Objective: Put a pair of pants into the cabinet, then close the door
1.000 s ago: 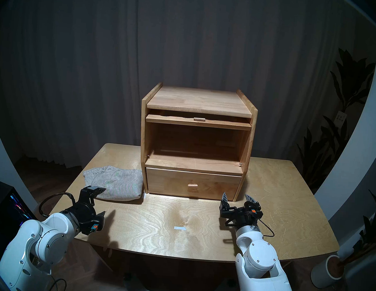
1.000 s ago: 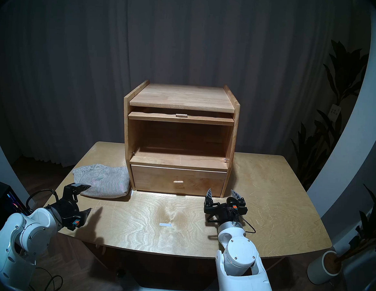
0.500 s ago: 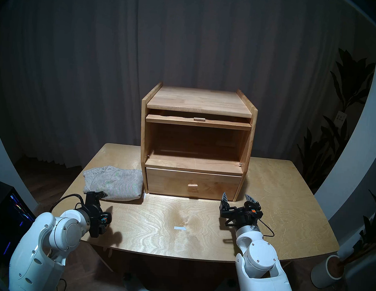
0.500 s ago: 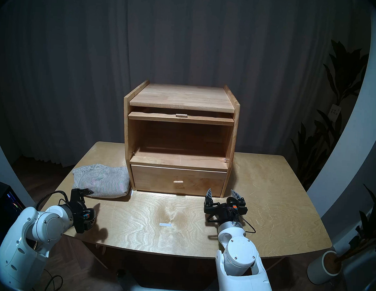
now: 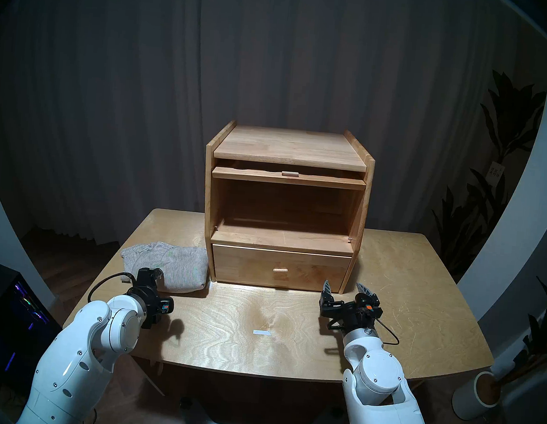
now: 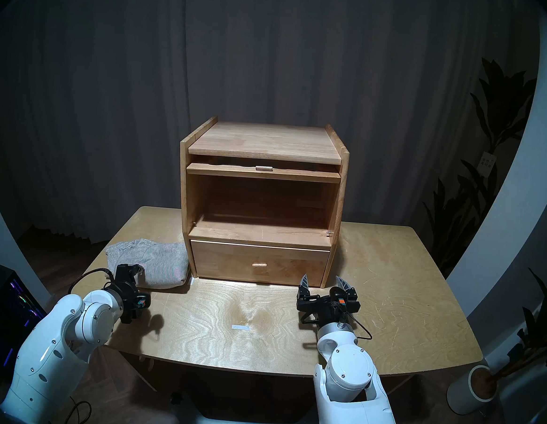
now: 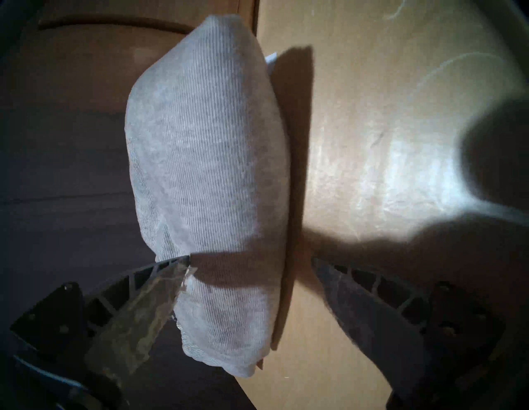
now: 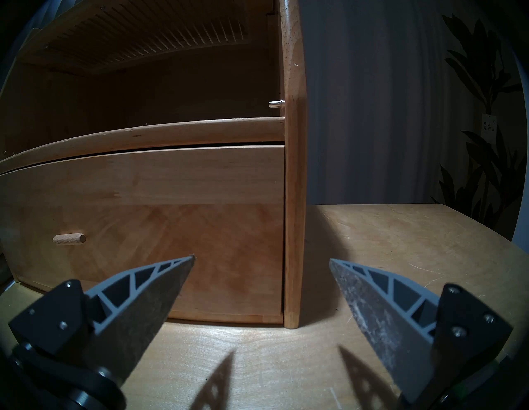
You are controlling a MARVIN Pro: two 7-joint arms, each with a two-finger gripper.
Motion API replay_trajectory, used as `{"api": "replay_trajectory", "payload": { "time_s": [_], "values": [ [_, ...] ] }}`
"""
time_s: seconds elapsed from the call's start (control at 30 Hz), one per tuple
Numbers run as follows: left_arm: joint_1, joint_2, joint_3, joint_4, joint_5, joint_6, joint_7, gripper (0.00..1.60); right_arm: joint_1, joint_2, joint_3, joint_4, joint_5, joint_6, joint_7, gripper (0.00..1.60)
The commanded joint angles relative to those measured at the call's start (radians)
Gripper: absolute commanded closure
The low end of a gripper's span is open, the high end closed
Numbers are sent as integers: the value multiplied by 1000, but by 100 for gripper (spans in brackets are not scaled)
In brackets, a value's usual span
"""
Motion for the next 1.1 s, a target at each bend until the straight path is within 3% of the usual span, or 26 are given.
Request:
{"api": "replay_trajectory", "payload": {
  "time_s": [0.0,0.2,0.3,0.33,0.47,0.57,0.63,0.77,1.07],
  "values": [
    [-107,6,25,96,37,-12,21,0,4,0,0,-26,0,-7,0,0],
    [-194,-14,56,193,56,-26,58,0,3,0,0,-27,0,-7,0,0],
    [-221,-69,53,232,2,-33,46,0,3,0,0,-28,0,-7,0,0],
    [-251,-84,61,262,-13,-37,33,160,2,0,0,-29,0,-7,0,0],
    [-290,-142,51,307,-128,-33,20,160,2,0,0,-30,0,-6,0,0],
    [-263,-174,12,287,-215,-38,53,160,1,0,0,-31,0,-6,0,0],
    [-230,-184,-12,258,-265,-47,98,160,1,0,0,-31,0,-6,0,0],
    [-188,-228,-83,163,-390,-36,100,160,3,0,0,-27,0,-6,0,0],
    [-184,-302,-202,70,-583,-93,135,160,7,0,0,-18,0,-5,0,0]
  ]
}}
